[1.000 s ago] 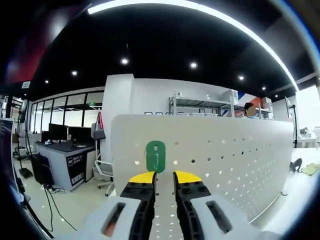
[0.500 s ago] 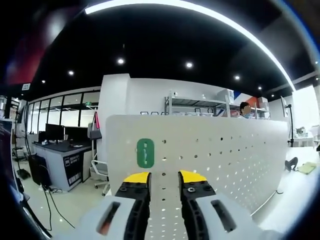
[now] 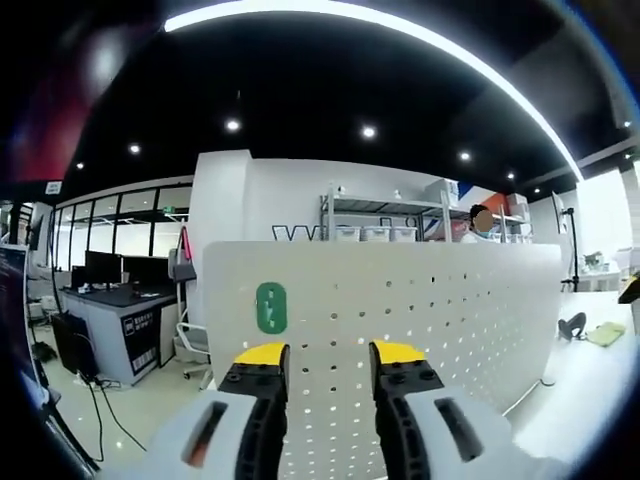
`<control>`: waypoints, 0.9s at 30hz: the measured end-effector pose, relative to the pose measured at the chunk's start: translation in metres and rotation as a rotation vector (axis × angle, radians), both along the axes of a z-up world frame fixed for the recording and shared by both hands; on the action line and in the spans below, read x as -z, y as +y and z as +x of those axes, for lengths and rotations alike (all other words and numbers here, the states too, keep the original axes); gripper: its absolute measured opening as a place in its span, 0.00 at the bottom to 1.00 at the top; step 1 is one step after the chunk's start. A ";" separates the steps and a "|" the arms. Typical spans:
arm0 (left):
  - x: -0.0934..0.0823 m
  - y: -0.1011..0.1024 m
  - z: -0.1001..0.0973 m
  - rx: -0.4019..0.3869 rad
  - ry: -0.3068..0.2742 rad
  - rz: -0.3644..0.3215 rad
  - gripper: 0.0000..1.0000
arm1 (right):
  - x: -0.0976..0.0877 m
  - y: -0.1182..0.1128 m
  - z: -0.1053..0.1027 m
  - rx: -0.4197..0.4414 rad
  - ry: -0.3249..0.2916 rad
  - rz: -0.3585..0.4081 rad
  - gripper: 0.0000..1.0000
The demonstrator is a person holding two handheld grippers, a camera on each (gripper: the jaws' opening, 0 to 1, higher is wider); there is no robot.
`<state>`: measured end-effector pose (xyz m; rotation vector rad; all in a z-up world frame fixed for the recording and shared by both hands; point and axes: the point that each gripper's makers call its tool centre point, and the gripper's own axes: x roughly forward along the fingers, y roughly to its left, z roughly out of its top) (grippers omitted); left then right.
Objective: Insert the hook assembly into the mounting plate slot until the hook locks in place.
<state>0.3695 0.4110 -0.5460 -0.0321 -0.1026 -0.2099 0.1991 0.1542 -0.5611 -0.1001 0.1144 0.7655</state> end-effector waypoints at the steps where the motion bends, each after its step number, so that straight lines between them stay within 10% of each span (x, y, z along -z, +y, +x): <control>1: 0.000 -0.002 -0.002 0.006 0.002 -0.003 0.37 | 0.000 0.000 0.000 0.000 0.000 0.000 0.50; 27: 0.020 -0.035 -0.071 0.120 0.050 0.011 0.43 | 0.000 0.009 -0.012 -0.026 -0.002 0.014 0.50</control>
